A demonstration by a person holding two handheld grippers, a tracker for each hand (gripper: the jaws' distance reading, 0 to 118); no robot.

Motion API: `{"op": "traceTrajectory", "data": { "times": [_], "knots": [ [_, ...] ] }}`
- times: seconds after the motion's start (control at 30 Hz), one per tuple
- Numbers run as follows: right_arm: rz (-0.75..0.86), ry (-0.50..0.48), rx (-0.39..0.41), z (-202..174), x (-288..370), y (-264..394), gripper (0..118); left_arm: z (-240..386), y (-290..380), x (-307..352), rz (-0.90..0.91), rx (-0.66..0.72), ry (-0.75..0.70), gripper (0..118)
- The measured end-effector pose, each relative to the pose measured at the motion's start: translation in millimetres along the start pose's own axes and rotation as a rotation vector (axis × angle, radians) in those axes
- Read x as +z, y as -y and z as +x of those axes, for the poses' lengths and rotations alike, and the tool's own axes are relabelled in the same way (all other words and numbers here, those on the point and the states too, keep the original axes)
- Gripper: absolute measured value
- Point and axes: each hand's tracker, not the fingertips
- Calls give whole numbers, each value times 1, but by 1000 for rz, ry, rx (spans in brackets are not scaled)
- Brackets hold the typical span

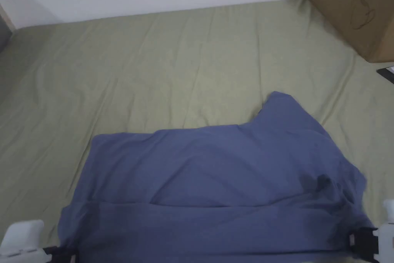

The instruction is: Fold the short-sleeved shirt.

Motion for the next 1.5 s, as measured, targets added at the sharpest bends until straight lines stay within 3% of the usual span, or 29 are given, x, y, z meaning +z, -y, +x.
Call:
{"op": "traceTrajectory", "data": {
  "times": [0.03, 0.07, 0.1, 0.13, 0.2, 0.27, 0.3, 0.33, 0.37, 0.4, 0.43, 0.57, 0.73, 0.77, 0.8, 0.83, 0.87, 0.9, 1.0, 1.1, 1.13, 1.2, 1.23, 1.27, 1.3, 1.33, 1.37, 1.4, 1.5],
  "knots": [
    [1, 1, -19, 0, 0, 0, 19, 1, 5, -3, -10, 10, -24, 32],
    [-8, 44, -33, -3, 3, -3, 41, 2, 7, -2, -23, 23, -82, 61],
    [6, 58, -13, -6, 7, -6, 76, 0, 2, 2, -21, 27, -105, 84],
    [42, 54, 5, -6, 12, -9, 89, -2, 1, 10, 24, 38, -81, 95],
    [106, 53, 29, -9, 31, -20, 87, -5, -9, 30, 115, 105, -33, 95],
    [153, 59, 46, -14, 45, -35, 85, -8, -23, 44, 178, 172, -2, 88],
    [193, 53, 58, -18, 52, -43, 73, -5, -32, 53, 223, 175, 32, 72],
    [223, 43, 79, -22, 57, -50, 56, 0, -40, 59, 262, 160, 53, 36],
    [246, 33, 94, -26, 60, -56, 35, -3, -49, 58, 275, 147, 44, 8],
    [269, 29, 105, -30, 59, -65, 7, 5, -59, 56, 288, 124, 6, 1],
    [267, 35, 94, -35, 55, -73, 0, 13, -67, 53, 304, 99, -37, 0],
    [234, -77, 103, -44, 33, -110, 0, 50, -94, 33, 280, 25, -103, 0],
    [224, -61, 139, -48, -19, -187, 1, 50, -111, -2, 220, -10, -90, 0],
    [190, -56, 148, -49, -32, -205, 18, 50, -112, -5, 212, -12, -88, 0],
    [132, -25, 157, -50, -50, -222, 52, 50, -115, -9, 207, -13, -89, 0],
    [85, -7, 163, -50, -71, -239, 103, 50, -119, -13, 203, -10, -93, 0],
    [62, -2, 180, -49, -89, -252, 115, 50, -122, -16, 198, -8, -94, 0],
    [71, -5, 172, -47, -104, -264, 112, 51, -125, -19, 188, -7, -96, 0],
    [-59, 83, 104, -43, -146, -289, 83, 49, -133, -27, 163, -14, -113, 0],
    [-89, 64, 89, -40, -163, -292, 84, 45, -135, -34, 144, -34, -129, 0],
    [-83, 68, 102, -43, -159, -294, 80, 42, -138, -36, 136, -37, -133, 0],
    [-66, 117, 183, -51, -147, -294, 46, 41, -149, -40, 123, -35, -135, 0],
    [-46, 157, 241, -55, -144, -293, 15, 38, -155, -42, 123, -20, -132, 5],
    [-44, 142, 270, -57, -143, -293, 1, 35, -161, -44, 127, -6, -130, 22],
    [-59, 82, 253, -57, -144, -293, 1, 30, -167, -48, 150, 33, -107, 50],
    [-62, 125, 231, -63, -144, -292, 1, 26, -178, -53, 162, 60, -88, 88],
    [-60, 133, 223, -63, -144, -291, 1, 22, -188, -58, 161, 79, -77, 104],
    [-53, 138, 221, -64, -143, -289, 1, 18, -202, -67, 153, 96, -78, 109],
    [-25, 133, 224, -64, -139, -283, 1, 11, -241, -97, 89, 108, -162, 110]
  ]
}}
